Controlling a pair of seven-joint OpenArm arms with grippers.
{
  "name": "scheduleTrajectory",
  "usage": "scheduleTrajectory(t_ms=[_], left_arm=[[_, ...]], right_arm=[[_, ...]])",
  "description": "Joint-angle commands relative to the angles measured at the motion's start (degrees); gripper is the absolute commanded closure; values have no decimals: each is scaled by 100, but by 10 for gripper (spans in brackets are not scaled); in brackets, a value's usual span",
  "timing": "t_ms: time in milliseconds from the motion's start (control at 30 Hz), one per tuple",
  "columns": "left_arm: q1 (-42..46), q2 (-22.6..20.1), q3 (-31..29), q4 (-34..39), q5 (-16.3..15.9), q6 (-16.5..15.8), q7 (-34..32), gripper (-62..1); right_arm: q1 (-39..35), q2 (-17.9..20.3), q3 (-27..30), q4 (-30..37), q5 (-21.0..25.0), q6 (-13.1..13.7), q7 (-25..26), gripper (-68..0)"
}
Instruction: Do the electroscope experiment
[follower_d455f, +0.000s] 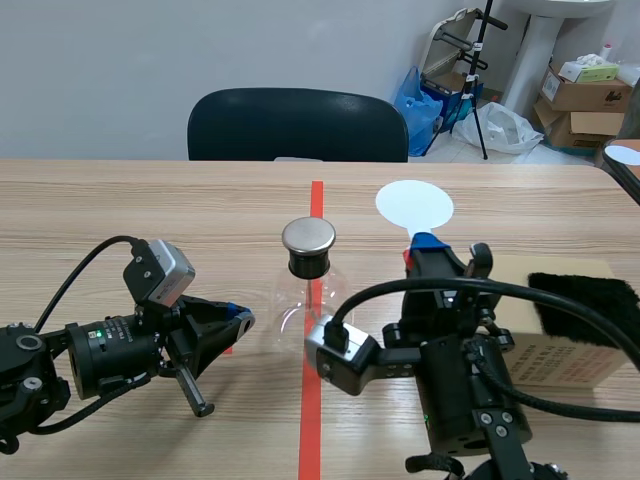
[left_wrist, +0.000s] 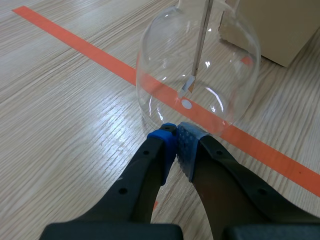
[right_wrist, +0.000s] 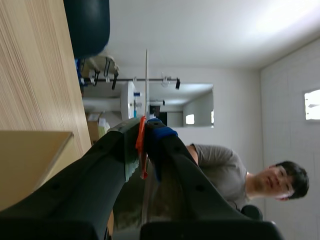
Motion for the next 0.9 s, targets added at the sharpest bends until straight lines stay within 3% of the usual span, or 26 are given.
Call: scheduleTrajectory(t_ms=[0, 200, 467, 633, 867], left_arm=[[-33, -2, -57, 151, -39, -17, -83, -31], [-33, -2, -57, 151, -39, -17, -83, -31], [-33, -2, -57, 151, -39, -17, -83, -31], [-33, -4, -57, 151, -39, -17, -83, -31], [-33, -4, -57, 151, -39, -17, -83, -31]], right_arm=[[72, 0, 52, 149, -6, -66, -201, -10], [72, 0, 52, 149, -6, -66, -852, -10], [72, 0, 52, 149, -6, -66, -1064, -10], [72, 0, 52, 149, -6, -66, -619, -10], [72, 0, 52, 149, -6, -66, 566, -10]])
